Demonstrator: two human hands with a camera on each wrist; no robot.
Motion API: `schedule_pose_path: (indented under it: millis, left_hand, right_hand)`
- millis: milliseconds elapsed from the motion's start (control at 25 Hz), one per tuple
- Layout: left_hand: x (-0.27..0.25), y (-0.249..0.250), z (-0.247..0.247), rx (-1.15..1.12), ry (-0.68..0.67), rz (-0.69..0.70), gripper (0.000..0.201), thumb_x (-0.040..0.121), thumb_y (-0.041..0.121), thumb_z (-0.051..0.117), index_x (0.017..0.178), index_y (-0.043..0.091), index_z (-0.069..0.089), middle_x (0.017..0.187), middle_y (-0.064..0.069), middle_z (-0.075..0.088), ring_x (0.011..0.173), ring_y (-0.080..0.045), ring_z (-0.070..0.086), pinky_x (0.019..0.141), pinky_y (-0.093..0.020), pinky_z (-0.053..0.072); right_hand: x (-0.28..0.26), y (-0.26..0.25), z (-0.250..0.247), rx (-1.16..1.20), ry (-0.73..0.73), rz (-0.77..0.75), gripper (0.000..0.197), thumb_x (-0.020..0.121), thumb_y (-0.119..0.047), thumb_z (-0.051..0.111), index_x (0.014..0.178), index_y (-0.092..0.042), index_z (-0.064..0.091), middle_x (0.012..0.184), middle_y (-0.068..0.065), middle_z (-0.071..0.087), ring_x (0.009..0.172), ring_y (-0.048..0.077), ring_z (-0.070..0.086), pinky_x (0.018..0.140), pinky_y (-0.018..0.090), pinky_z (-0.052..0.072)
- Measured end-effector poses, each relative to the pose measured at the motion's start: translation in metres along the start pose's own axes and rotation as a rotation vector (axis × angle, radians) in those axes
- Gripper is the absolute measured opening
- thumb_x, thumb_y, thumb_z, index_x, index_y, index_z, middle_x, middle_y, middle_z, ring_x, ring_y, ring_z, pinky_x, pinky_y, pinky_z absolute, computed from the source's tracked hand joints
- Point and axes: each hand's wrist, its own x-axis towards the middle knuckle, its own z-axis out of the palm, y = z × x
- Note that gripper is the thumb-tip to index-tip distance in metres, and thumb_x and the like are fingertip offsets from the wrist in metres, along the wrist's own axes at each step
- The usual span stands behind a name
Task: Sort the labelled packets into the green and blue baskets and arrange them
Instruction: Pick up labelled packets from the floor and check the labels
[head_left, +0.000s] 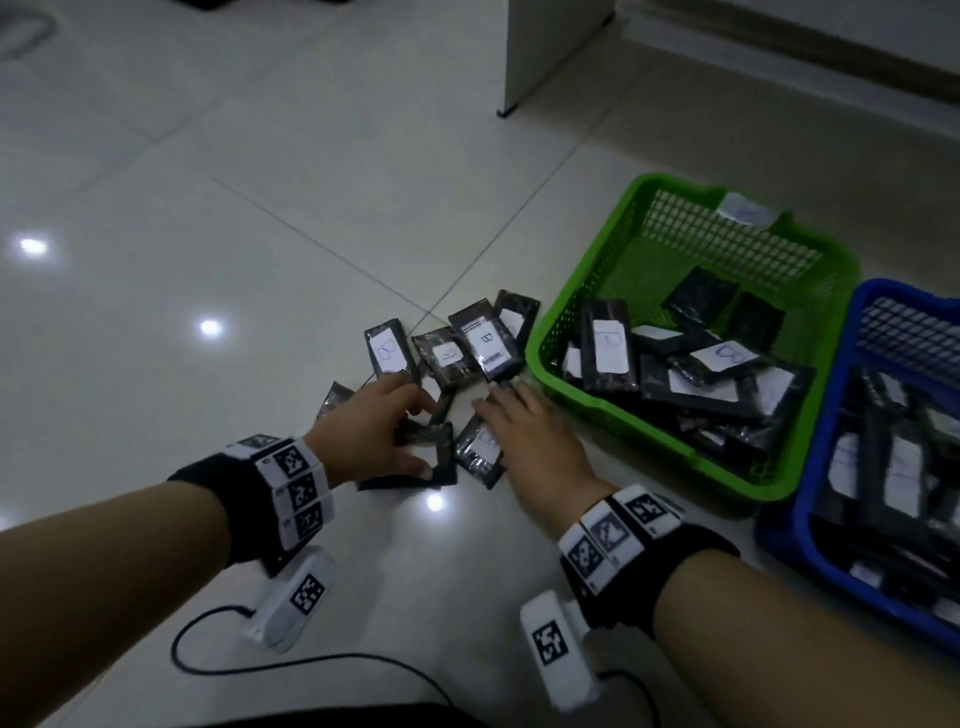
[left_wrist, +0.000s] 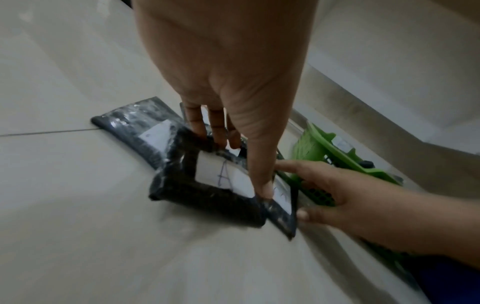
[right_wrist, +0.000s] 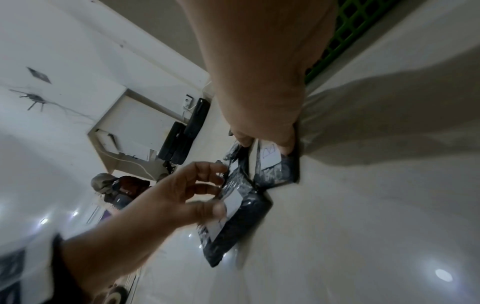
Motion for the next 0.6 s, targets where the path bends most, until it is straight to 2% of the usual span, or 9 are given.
schedule_pose_path:
  millis: [80, 120, 200, 240, 320, 400, 480, 600]
  left_hand:
    - [-0.004, -0.009, 0.007, 0.007, -0.015, -0.015, 0.062, 0.063, 0.033, 0.083, 0.117, 0.024, 0.054, 0.113, 0.01, 0.043, 0.1, -0.009, 0.049, 0.085, -0.02, 0.043]
    - [-0.004, -0.012, 0.008, 0.009, -0.029, -0.042, 0.058, 0.063, 0.033, 0.084, 0.113, 0.024, 0.056, 0.111, 0.009, 0.047, 0.098, -0.01, 0.052, 0.081, -0.017, 0.042]
    - [0.0, -0.015, 0.005, -0.017, -0.063, -0.132, 0.044, 0.065, 0.036, 0.083, 0.101, 0.024, 0.061, 0.099, 0.01, 0.057, 0.091, -0.01, 0.056, 0.068, -0.014, 0.039]
    - [0.003, -0.014, 0.002, -0.069, -0.066, -0.178, 0.037, 0.067, 0.038, 0.081, 0.096, 0.023, 0.062, 0.092, 0.011, 0.06, 0.087, -0.01, 0.057, 0.066, -0.014, 0.038]
    - [0.009, -0.011, -0.007, -0.24, -0.043, -0.23, 0.03, 0.074, 0.04, 0.075, 0.094, 0.02, 0.063, 0.086, 0.01, 0.063, 0.082, -0.011, 0.057, 0.069, -0.017, 0.04]
    - [0.014, -0.005, -0.02, -0.487, 0.005, -0.259, 0.027, 0.079, 0.039, 0.071, 0.096, 0.019, 0.062, 0.087, 0.002, 0.066, 0.079, -0.015, 0.058, 0.073, -0.024, 0.045]
    - [0.018, 0.006, -0.034, -0.698, 0.081, -0.261, 0.027, 0.083, 0.039, 0.067, 0.098, 0.017, 0.06, 0.079, -0.002, 0.065, 0.068, -0.015, 0.058, 0.065, -0.027, 0.049]
    - [0.027, 0.028, -0.054, -0.812, 0.187, -0.21, 0.024, 0.088, 0.037, 0.061, 0.097, 0.015, 0.055, 0.064, 0.005, 0.059, 0.05, -0.009, 0.051, 0.049, -0.022, 0.044]
  right_hand:
    - [0.002, 0.006, 0.004, -0.043, -0.035, 0.009, 0.072, 0.083, -0.004, 0.054, 0.146, -0.024, 0.025, 0.149, 0.005, 0.028, 0.138, 0.027, 0.023, 0.107, 0.037, 0.029]
    - [0.002, 0.007, 0.005, -0.075, -0.038, 0.001, 0.067, 0.083, -0.008, 0.056, 0.144, -0.023, 0.029, 0.143, 0.006, 0.032, 0.133, 0.027, 0.028, 0.103, 0.036, 0.031]
    - [0.002, 0.006, 0.004, -0.108, -0.037, 0.008, 0.057, 0.08, -0.018, 0.064, 0.132, -0.019, 0.039, 0.131, 0.006, 0.037, 0.122, 0.025, 0.035, 0.096, 0.034, 0.035]
    - [0.001, 0.006, 0.002, -0.092, -0.036, 0.026, 0.054, 0.077, -0.023, 0.069, 0.123, -0.018, 0.042, 0.126, 0.005, 0.04, 0.118, 0.024, 0.039, 0.093, 0.033, 0.037]
    - [0.0, 0.005, -0.006, 0.033, -0.041, 0.083, 0.045, 0.076, -0.025, 0.072, 0.111, -0.019, 0.043, 0.118, 0.004, 0.051, 0.108, 0.023, 0.048, 0.085, 0.032, 0.042]
    - [-0.004, 0.003, -0.017, 0.215, -0.046, 0.126, 0.03, 0.084, -0.021, 0.065, 0.105, -0.019, 0.043, 0.11, 0.005, 0.061, 0.098, 0.025, 0.057, 0.073, 0.033, 0.047]
    - [-0.009, 0.002, -0.031, 0.381, 0.004, 0.149, 0.024, 0.087, -0.021, 0.062, 0.104, -0.02, 0.045, 0.106, 0.005, 0.064, 0.096, 0.025, 0.061, 0.069, 0.031, 0.05]
    - [-0.015, 0.006, -0.059, 0.549, 0.112, 0.151, 0.022, 0.088, -0.019, 0.061, 0.106, -0.019, 0.048, 0.104, 0.003, 0.063, 0.093, 0.02, 0.061, 0.07, 0.027, 0.048]
